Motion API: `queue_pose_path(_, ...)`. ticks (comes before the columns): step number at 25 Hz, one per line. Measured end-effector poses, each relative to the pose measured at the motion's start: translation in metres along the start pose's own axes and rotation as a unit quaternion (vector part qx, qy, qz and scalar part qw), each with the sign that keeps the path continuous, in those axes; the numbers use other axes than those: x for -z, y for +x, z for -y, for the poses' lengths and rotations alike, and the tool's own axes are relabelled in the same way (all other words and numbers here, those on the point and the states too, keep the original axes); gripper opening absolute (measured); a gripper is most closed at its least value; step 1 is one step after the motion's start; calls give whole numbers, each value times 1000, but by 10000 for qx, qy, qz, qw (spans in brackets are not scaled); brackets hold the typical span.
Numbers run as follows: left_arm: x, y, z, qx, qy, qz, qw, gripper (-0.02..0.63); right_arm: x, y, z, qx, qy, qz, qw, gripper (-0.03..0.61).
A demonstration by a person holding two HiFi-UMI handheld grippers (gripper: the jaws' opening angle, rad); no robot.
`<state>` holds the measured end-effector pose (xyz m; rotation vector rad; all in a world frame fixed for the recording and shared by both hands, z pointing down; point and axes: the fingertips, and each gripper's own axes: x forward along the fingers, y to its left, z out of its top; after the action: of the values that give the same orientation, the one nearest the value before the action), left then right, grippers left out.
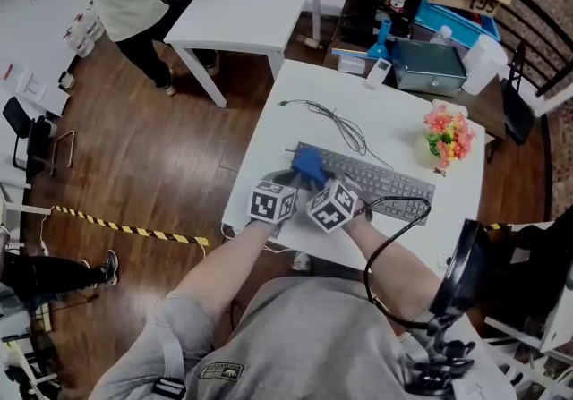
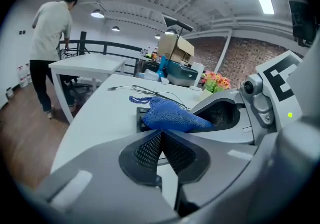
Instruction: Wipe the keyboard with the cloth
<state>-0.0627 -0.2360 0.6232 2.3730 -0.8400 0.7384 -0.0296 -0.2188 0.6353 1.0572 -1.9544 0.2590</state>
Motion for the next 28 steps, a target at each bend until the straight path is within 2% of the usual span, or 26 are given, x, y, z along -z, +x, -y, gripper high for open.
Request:
queue_pose_path(6,14,-23,-45,-166,-125,-110,9997,-8,-29,35,-28,-181,-89,-94,9998,114)
queue_pose_path(12,18,-18,-43,49,-174,-194,9996,-6,-27,39,-29,-88,-137,-177,9997,114)
queue_pose_path(20,14,21,41,860,203,-336,9955,-6,33,0,2,288,307,-358,9985,114)
queue_pose_path(28,12,69,157,1663,740,-527,9819,-6,128,-58,46,825,964,-616,9900,114)
